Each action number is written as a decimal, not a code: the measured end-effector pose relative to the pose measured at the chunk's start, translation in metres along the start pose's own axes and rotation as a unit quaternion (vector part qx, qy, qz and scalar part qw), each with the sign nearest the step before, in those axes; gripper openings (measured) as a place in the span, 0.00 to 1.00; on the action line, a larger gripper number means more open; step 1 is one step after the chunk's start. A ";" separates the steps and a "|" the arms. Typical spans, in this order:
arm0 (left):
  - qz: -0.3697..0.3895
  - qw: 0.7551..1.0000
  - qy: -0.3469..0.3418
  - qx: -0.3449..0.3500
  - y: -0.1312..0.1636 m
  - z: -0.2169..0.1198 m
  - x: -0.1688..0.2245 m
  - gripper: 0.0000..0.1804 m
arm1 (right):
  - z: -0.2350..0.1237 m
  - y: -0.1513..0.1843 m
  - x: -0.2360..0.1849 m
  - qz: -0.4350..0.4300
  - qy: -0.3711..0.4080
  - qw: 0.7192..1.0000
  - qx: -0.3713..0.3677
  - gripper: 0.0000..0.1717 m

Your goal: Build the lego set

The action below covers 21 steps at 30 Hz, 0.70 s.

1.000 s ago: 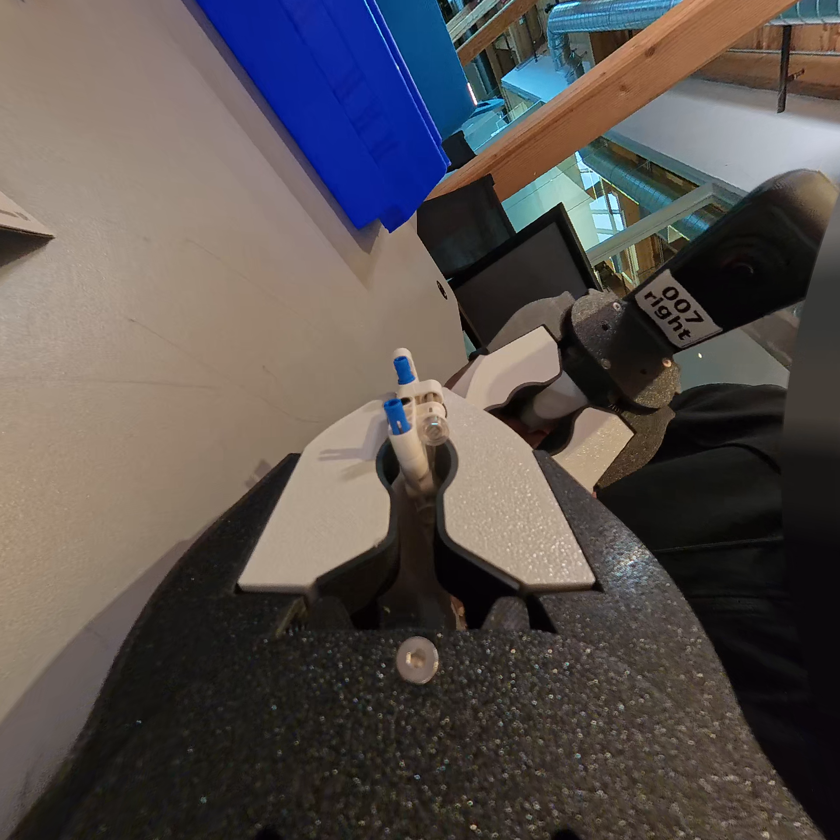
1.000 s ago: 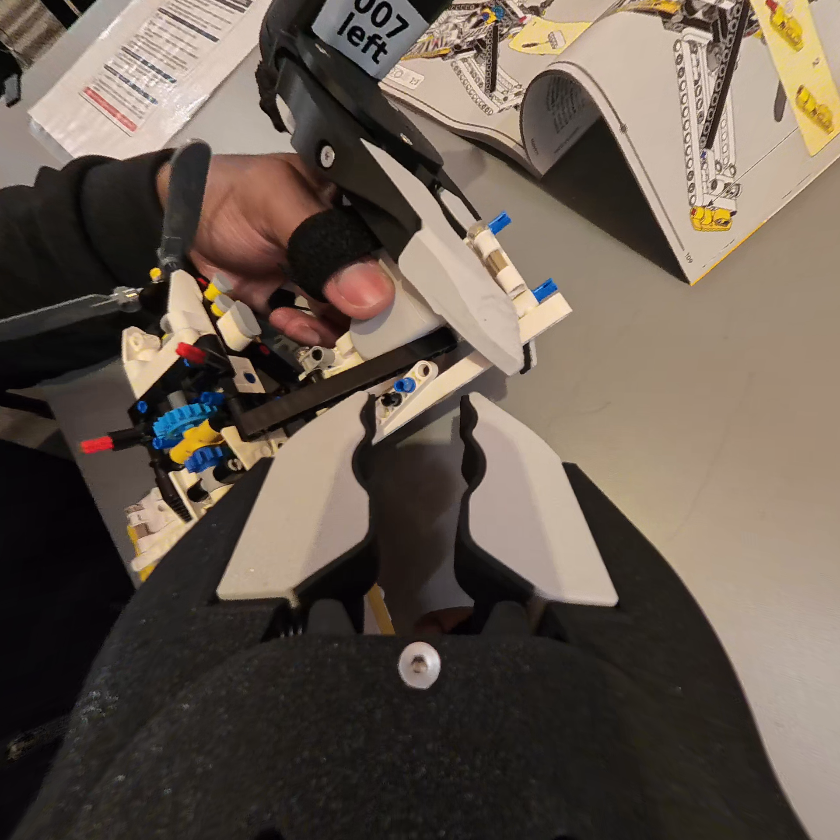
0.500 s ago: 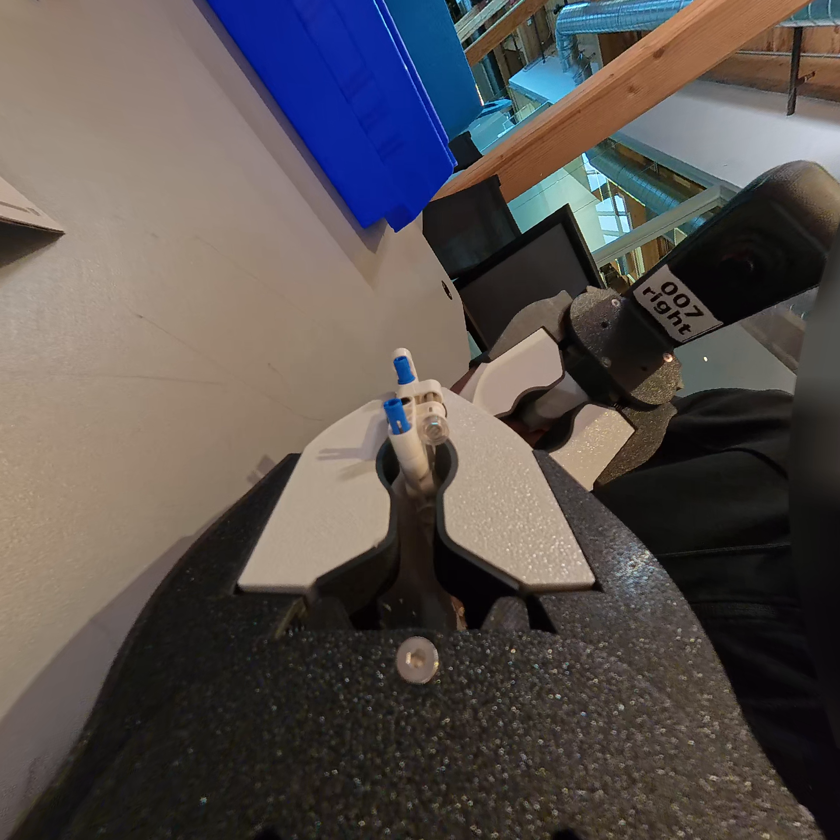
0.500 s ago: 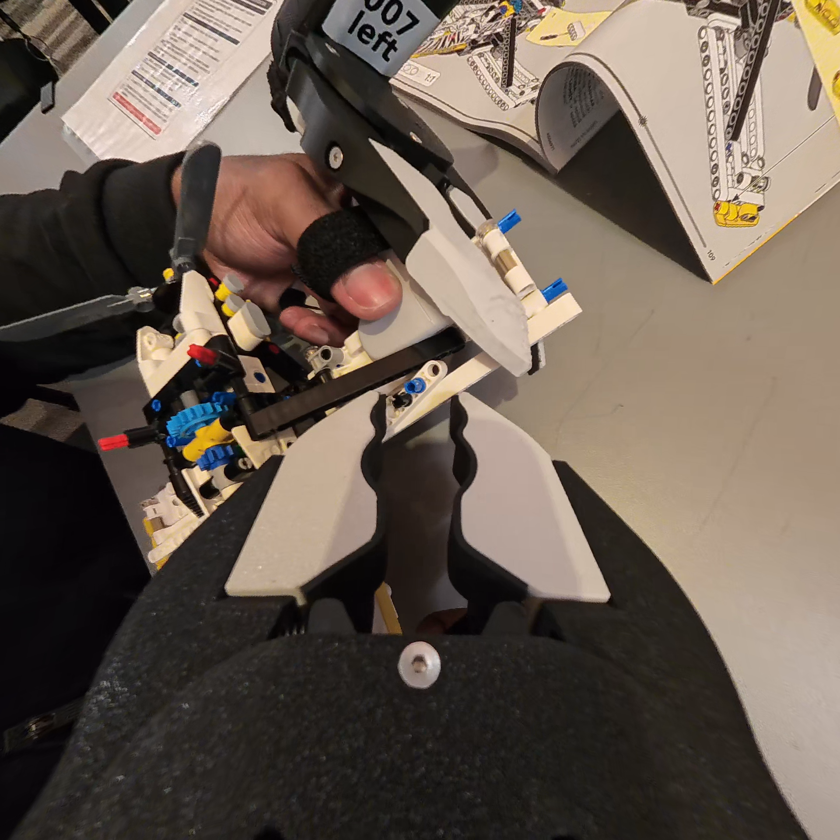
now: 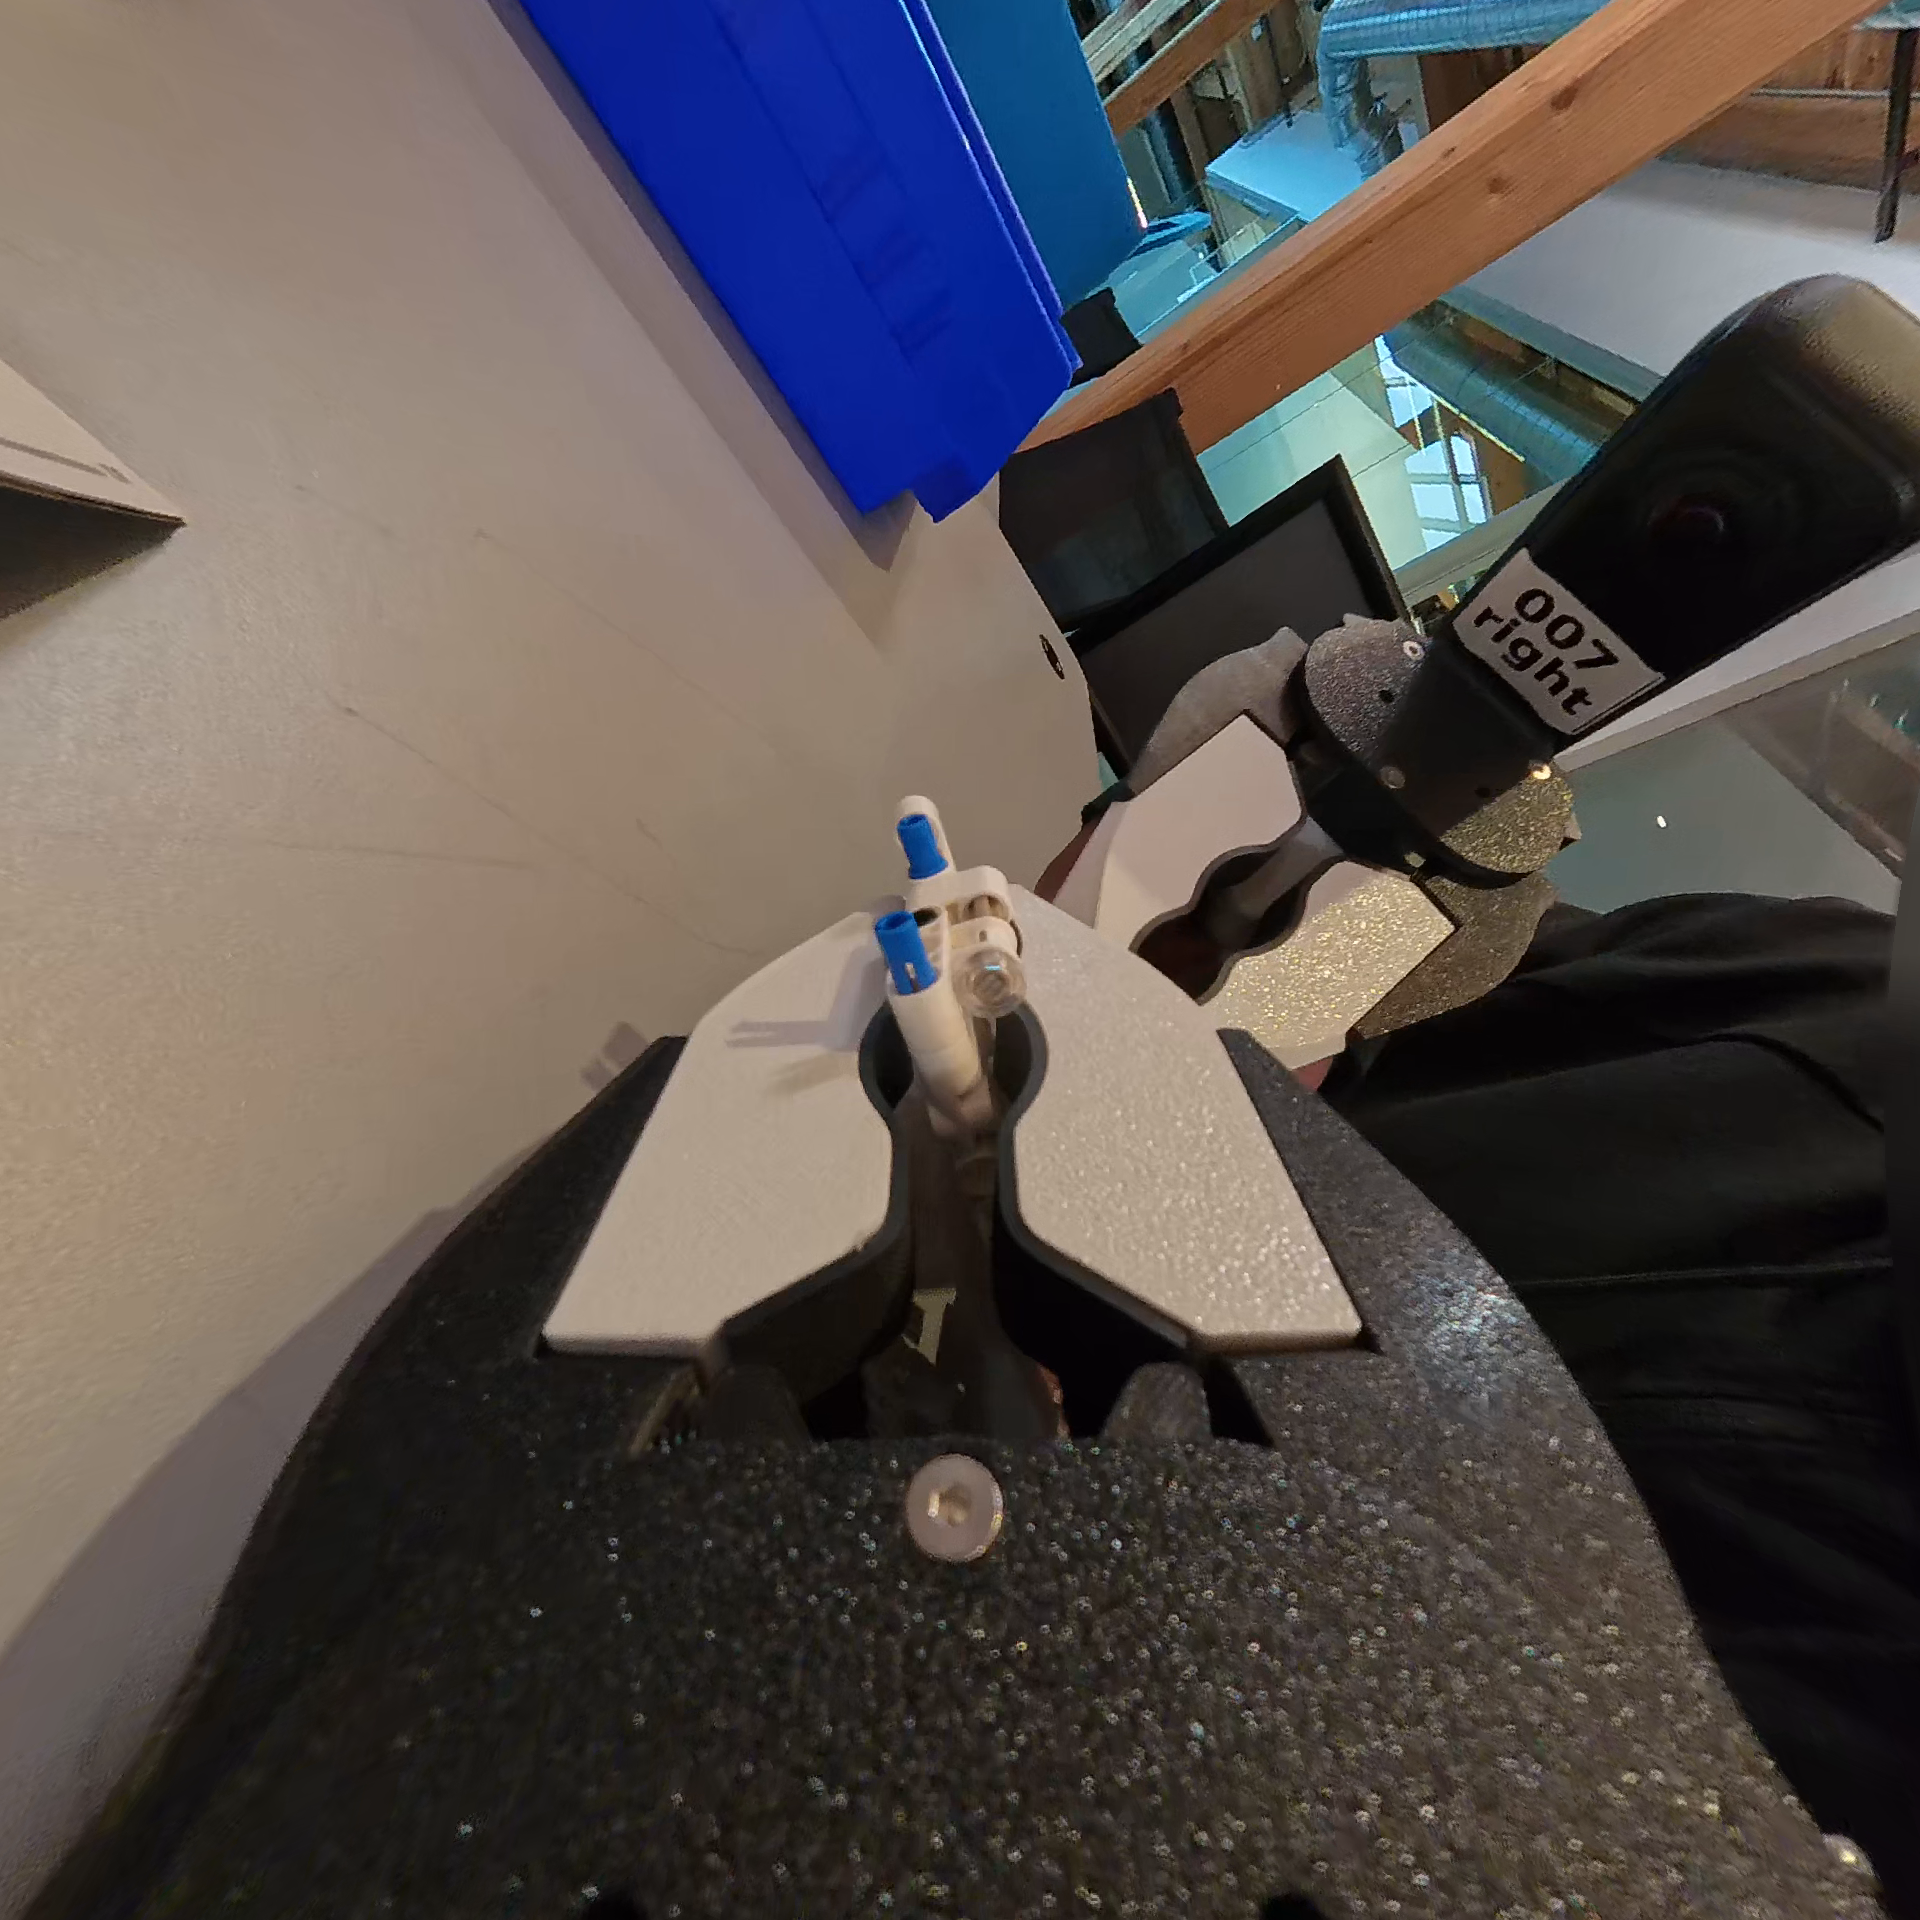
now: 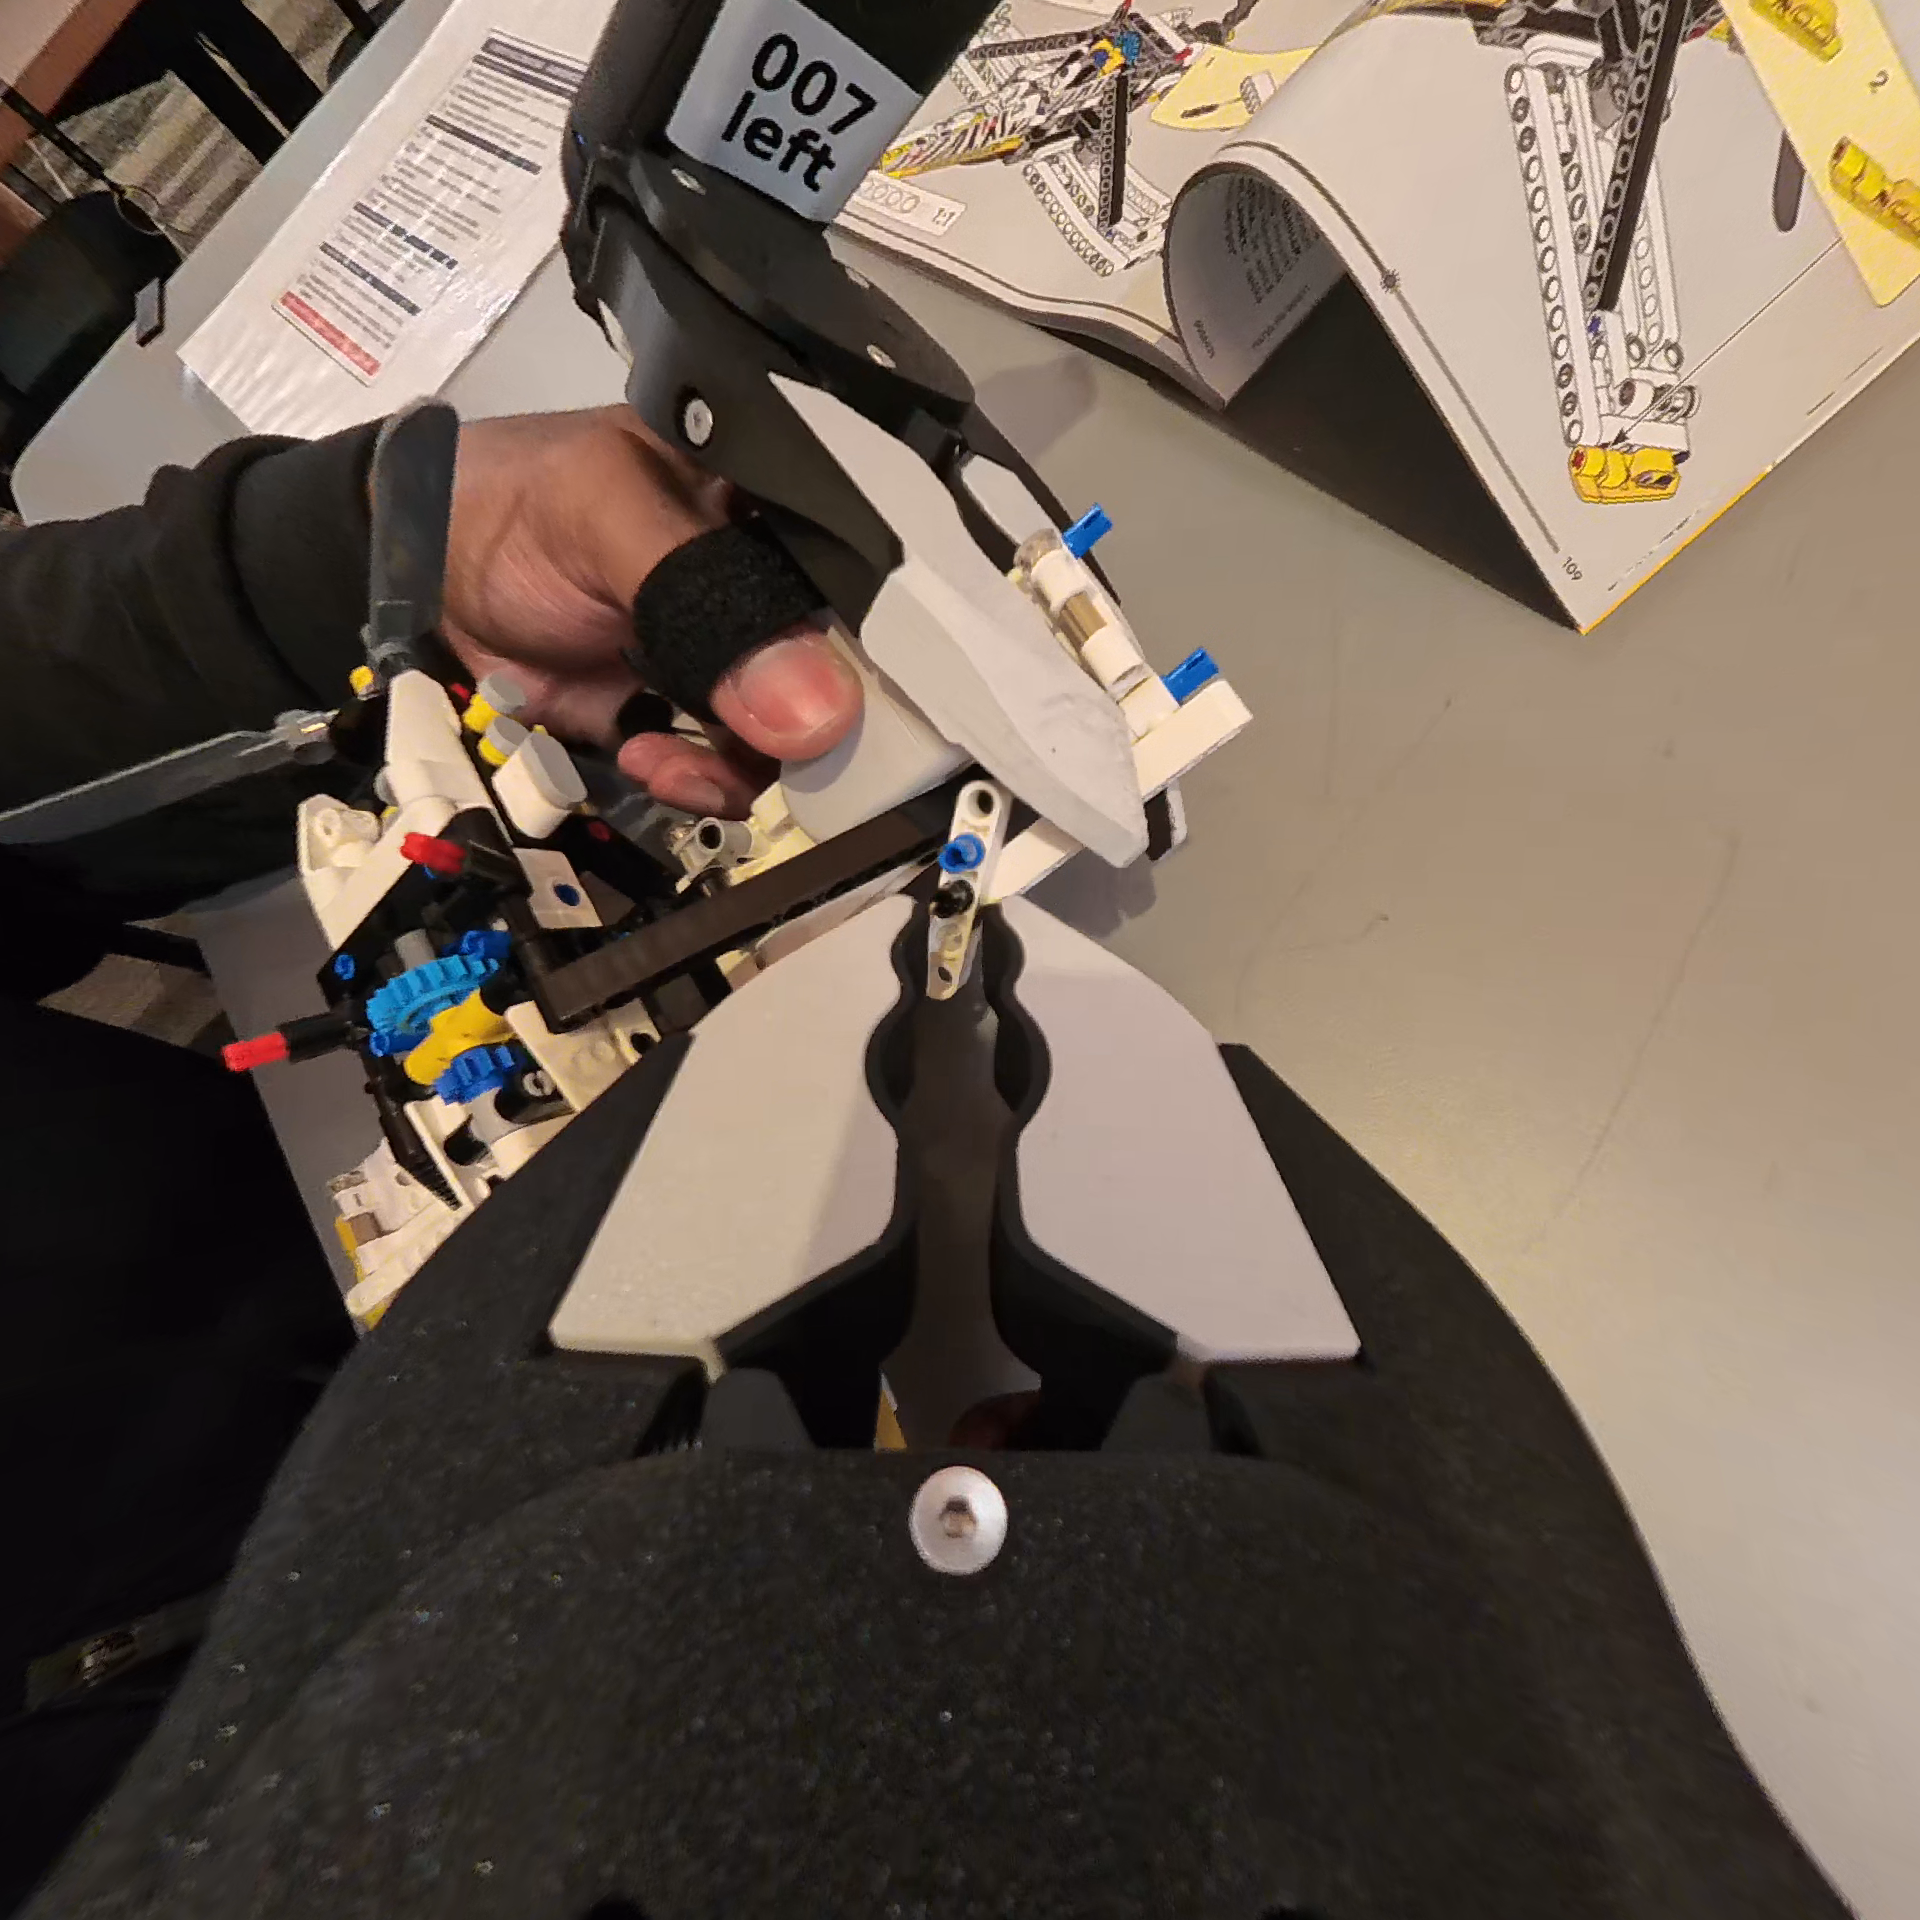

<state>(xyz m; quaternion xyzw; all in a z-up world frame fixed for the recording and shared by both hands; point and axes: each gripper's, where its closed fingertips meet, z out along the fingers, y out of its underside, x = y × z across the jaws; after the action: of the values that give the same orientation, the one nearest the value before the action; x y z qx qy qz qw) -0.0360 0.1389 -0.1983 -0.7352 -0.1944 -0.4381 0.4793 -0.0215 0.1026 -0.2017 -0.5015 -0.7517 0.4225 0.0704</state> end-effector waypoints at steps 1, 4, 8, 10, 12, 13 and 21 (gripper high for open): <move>0.000 1.000 -0.002 0.000 0.000 0.000 0.000 0.06 | 0.000 0.000 0.001 -0.002 0.005 1.000 0.000 0.06; -0.002 1.000 -0.004 0.000 0.000 0.000 -0.001 0.06 | 0.002 0.000 0.003 -0.029 0.033 0.999 -0.005 0.06; -0.004 1.000 -0.009 0.001 0.000 0.000 -0.003 0.06 | 0.003 0.000 0.006 -0.072 0.075 0.995 -0.012 0.06; -0.005 1.000 -0.011 0.002 0.000 -0.001 -0.003 0.06 | 0.004 -0.001 0.007 -0.087 0.090 0.992 -0.011 0.06; -0.004 1.000 -0.012 0.000 0.001 0.000 -0.003 0.06 | 0.003 -0.003 0.009 -0.101 0.108 0.989 -0.007 0.07; -0.003 1.000 -0.013 -0.002 0.001 0.000 -0.003 0.06 | 0.003 -0.004 0.011 -0.109 0.117 0.987 -0.006 0.07; -0.005 1.000 -0.020 -0.005 0.003 0.000 -0.005 0.06 | 0.005 -0.005 0.010 -0.138 0.133 0.981 -0.008 0.04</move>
<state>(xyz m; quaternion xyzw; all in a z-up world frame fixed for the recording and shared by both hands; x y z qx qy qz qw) -0.0362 0.1385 -0.2036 -0.7453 -0.2051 -0.4268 0.4695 -0.0327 0.1076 -0.2048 -0.4456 -0.8007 0.3323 0.2234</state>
